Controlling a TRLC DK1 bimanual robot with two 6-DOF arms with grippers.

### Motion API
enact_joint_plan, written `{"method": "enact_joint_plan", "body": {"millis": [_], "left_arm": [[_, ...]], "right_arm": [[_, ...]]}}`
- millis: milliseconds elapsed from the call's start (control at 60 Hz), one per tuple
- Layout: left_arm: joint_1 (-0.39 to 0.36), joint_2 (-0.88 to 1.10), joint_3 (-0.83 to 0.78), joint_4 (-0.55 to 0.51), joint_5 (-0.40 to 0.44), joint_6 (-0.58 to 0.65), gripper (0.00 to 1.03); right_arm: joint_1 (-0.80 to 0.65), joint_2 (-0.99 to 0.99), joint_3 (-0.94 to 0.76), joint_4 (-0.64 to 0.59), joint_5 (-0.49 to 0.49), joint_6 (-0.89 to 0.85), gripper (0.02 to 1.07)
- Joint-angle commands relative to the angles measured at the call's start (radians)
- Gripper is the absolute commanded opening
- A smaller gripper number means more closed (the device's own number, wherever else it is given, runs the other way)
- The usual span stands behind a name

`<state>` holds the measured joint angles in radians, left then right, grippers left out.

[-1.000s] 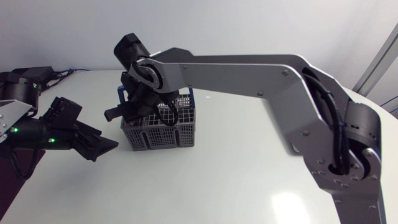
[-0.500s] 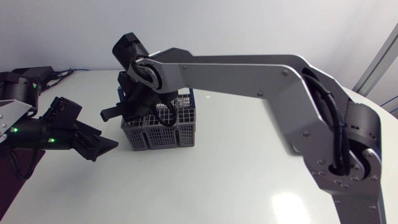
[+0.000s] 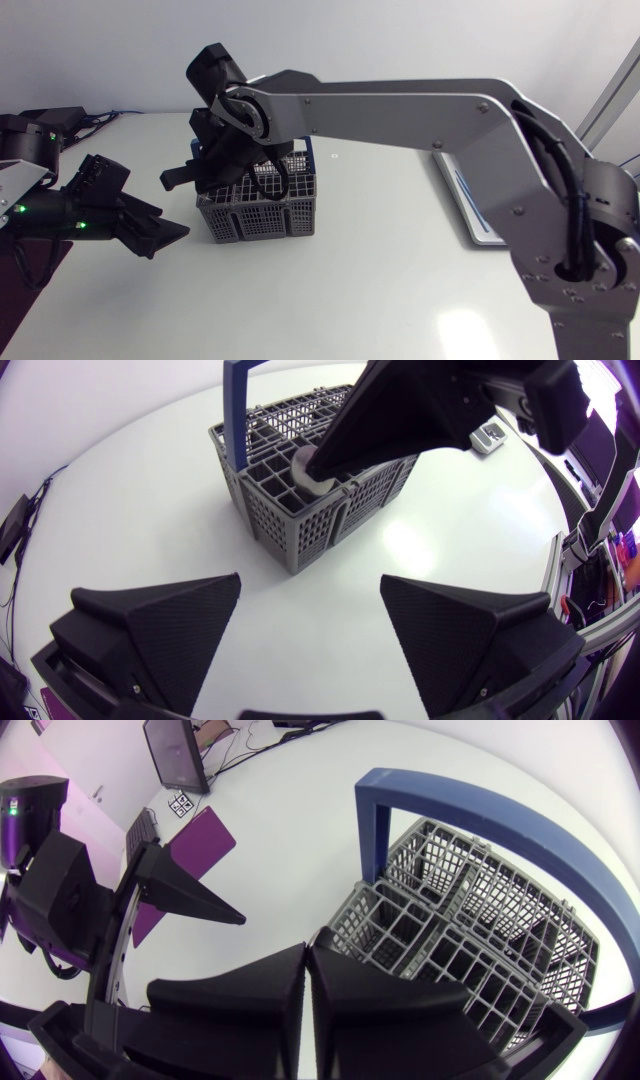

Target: Unload the cutlery basket into the drawer organizer.

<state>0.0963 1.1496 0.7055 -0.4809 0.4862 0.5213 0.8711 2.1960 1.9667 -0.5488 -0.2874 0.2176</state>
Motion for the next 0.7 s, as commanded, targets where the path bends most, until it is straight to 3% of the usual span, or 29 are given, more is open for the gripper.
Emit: {"method": "enact_joint_plan", "body": {"millis": [0, 233, 683], "left_arm": [[-0.004, -0.014, -0.024, -0.012, 0.009, 0.019, 0.98], [-0.009, -0.019, -0.028, -0.012, 0.009, 0.016, 0.98], [-0.017, -0.022, -0.034, -0.012, 0.009, 0.013, 0.98]], "right_arm": [[-0.018, -0.035, -0.031, 0.0, -0.032, 0.025, 0.08], [-0.057, -0.039, -0.051, 0.02, -0.164, 0.039, 0.08], [-0.07, -0.073, -0.077, 0.055, -0.262, 0.042, 0.08]]}}
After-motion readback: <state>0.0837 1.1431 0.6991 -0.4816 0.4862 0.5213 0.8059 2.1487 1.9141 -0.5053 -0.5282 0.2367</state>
